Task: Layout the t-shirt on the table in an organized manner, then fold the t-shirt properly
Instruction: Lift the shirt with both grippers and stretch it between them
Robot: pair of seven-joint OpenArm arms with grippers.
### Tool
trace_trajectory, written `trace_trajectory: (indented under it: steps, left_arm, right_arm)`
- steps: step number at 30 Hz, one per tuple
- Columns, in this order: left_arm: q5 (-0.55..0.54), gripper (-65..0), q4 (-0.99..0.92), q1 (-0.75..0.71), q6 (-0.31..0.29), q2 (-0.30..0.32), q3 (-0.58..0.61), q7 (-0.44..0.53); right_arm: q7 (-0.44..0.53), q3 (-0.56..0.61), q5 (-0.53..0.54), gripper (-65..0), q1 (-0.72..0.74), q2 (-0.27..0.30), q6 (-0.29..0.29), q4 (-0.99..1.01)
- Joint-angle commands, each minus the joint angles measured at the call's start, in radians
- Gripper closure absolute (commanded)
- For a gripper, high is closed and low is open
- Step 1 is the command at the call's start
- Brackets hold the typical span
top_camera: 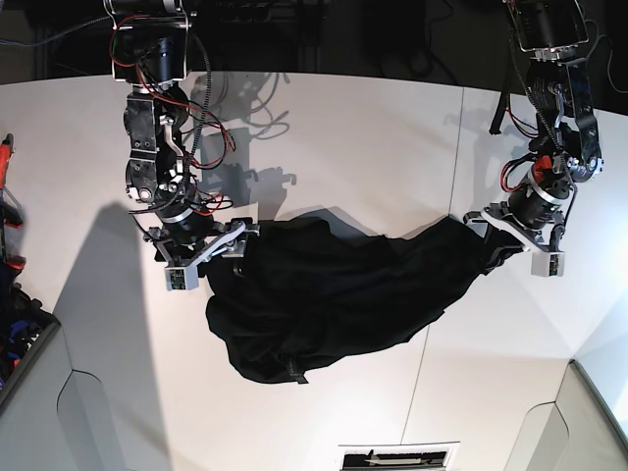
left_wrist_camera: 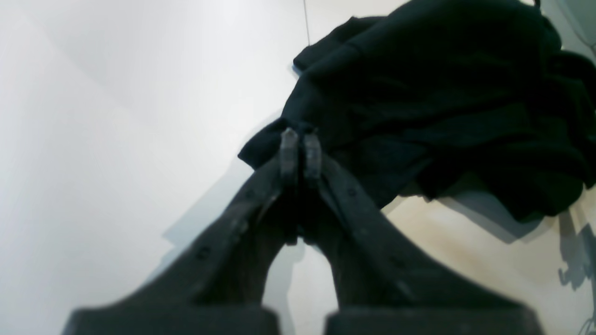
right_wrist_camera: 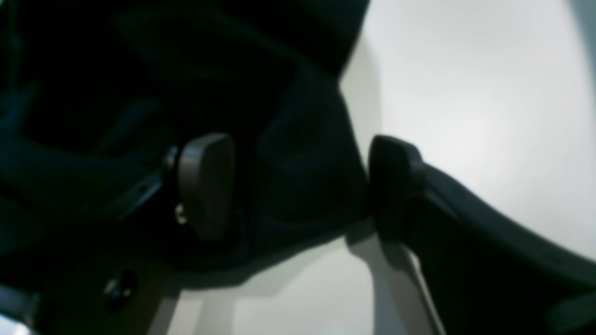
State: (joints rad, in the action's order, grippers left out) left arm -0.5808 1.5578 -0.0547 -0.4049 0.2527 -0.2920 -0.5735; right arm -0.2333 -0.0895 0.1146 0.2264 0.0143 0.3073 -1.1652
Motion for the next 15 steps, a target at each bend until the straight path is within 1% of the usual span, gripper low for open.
trace_trajectory:
  steps: [1, 3, 4, 5, 9, 12, 15]
  left_arm:
    - [-0.025, 0.0, 0.021, 0.015, -0.011, 0.013, -0.004, 0.019]
    - [-0.031, 0.0, 0.021, 0.015, -0.012, 0.013, -0.004, 0.019]
    - [-0.030, 0.0, 0.021, 0.015, -0.015, 0.013, -0.004, 0.019]
    - [-0.030, 0.0, 0.021, 0.015, -0.020, 0.013, -0.004, 0.019]
    - [-0.029, 0.0, 0.021, 0.016, -0.027, 0.014, -0.004, 0.021]
    - [-0.029, 0.0, 0.021, 0.016, -0.027, 0.020, -0.004, 0.027]
    - [-0.030, 0.0, 0.021, 0.018, -0.026, 0.048, -0.004, 0.035]
  right_arm:
    - [0.008, 0.000, -0.011, -44.5, 0.035, 0.002, 0.024, 0.024]
    - [0.044, 0.000, -0.030, -44.2, 0.057, 0.002, 0.083, 0.089]
    - [0.055, 0.000, -0.029, -41.6, 0.064, 0.002, 0.100, 0.108]
    - [0.066, 0.000, -0.029, -36.1, 0.065, 0.002, 0.105, 0.114]
    - [0.122, 0.000, -0.029, -0.4, 0.064, 0.002, 0.109, 0.108]
    - [0.121, -0.003, -0.029, 0.0, 0.064, 0.003, 0.109, 0.070]
    - [0.106, -0.028, -0.029, 0.0, 0.058, 0.002, 0.109, -0.016]
